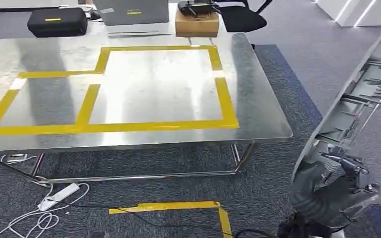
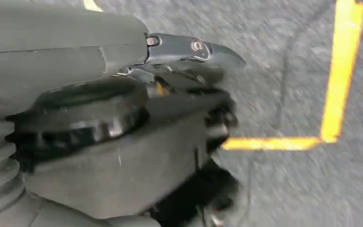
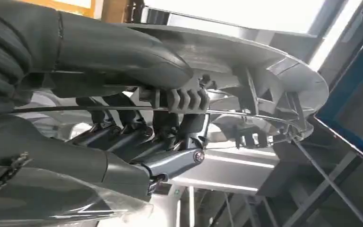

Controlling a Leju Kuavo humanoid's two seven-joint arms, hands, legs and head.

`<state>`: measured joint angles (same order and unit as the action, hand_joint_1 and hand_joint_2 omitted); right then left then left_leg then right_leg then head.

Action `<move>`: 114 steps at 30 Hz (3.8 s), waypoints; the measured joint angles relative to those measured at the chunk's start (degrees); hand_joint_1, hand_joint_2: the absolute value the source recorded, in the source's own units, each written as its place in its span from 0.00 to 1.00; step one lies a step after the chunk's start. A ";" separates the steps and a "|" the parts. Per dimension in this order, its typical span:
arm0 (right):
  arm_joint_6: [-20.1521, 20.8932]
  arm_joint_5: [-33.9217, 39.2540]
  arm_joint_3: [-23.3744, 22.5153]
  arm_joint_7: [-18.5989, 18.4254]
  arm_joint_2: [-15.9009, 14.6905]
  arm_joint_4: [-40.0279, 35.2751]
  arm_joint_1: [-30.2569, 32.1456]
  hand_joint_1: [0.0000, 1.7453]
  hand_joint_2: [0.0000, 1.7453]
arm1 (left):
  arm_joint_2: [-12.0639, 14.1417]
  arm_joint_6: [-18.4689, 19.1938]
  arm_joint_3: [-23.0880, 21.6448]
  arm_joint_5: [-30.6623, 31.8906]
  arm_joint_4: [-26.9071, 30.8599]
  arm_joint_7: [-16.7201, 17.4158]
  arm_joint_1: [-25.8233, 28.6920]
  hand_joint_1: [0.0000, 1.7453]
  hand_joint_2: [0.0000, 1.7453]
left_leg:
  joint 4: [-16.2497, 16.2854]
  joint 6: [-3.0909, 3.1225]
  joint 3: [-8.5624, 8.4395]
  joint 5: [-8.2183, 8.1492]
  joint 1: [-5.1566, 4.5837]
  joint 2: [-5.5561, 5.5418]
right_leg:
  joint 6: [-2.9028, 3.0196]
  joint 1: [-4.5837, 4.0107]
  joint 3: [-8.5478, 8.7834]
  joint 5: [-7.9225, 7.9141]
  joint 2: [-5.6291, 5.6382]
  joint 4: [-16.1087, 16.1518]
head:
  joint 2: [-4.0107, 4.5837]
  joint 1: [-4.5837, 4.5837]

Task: Take the parts from the cabinet and place them on the table.

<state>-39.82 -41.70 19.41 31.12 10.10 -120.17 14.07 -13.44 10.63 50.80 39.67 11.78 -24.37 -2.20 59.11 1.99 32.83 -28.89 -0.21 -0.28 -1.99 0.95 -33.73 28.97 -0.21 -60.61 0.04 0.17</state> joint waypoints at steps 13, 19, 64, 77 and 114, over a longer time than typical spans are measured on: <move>0.00 -0.13 0.02 0.11 0.35 0.00 0.10 1.00 1.00 | 0.13 -2.50 0.26 0.11 0.00 1.66 0.02 0.00 1.00 | 12.88 -2.68 6.78 -2.26 0.29 0.15 | 2.03 0.18 3.07 1.70 0.21 2.34 | 0.00 0.59; 0.00 -0.31 0.04 0.02 0.39 0.00 0.02 1.00 1.00 | 0.15 -3.13 0.28 0.28 0.00 1.73 -0.06 0.00 1.00 | 0.90 -0.94 1.95 1.36 -0.37 0.09 | 0.32 -0.01 3.29 2.29 0.21 2.59 | 0.00 0.50; 0.00 -0.63 -0.13 2.25 1.09 -0.04 -0.38 1.00 1.00 | -0.09 -1.86 1.07 1.01 0.00 1.77 -0.27 0.00 1.00 | -0.85 -0.83 0.08 -0.05 -0.68 0.08 | 1.07 -0.47 1.64 1.17 0.15 3.09 | 0.00 0.11; 0.00 -1.22 -0.59 2.19 1.38 -0.04 -0.51 1.00 1.00 | 0.07 -3.76 1.27 0.92 0.00 3.63 -0.12 0.00 1.00 | 2.56 -2.15 3.48 3.69 -0.01 0.02 | 1.44 -0.09 6.48 4.22 0.35 3.70 | 0.00 0.76; 4.87 -4.57 -4.33 -18.34 -13.58 12.29 -20.00 1.00 1.00 | 0.52 -3.04 1.18 3.52 0.00 2.54 -1.09 0.00 1.00 | -0.97 0.31 0.83 2.12 0.27 0.11 | -0.32 -0.02 -0.34 2.93 0.48 -0.72 | 0.00 0.50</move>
<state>-34.95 -46.27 15.08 12.79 -3.48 -107.88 -5.93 -12.92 7.58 51.98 43.19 11.78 -21.84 -3.30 58.14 2.30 33.66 -26.77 0.06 -0.18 -2.32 0.92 -34.08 31.90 0.27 -61.33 0.04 0.68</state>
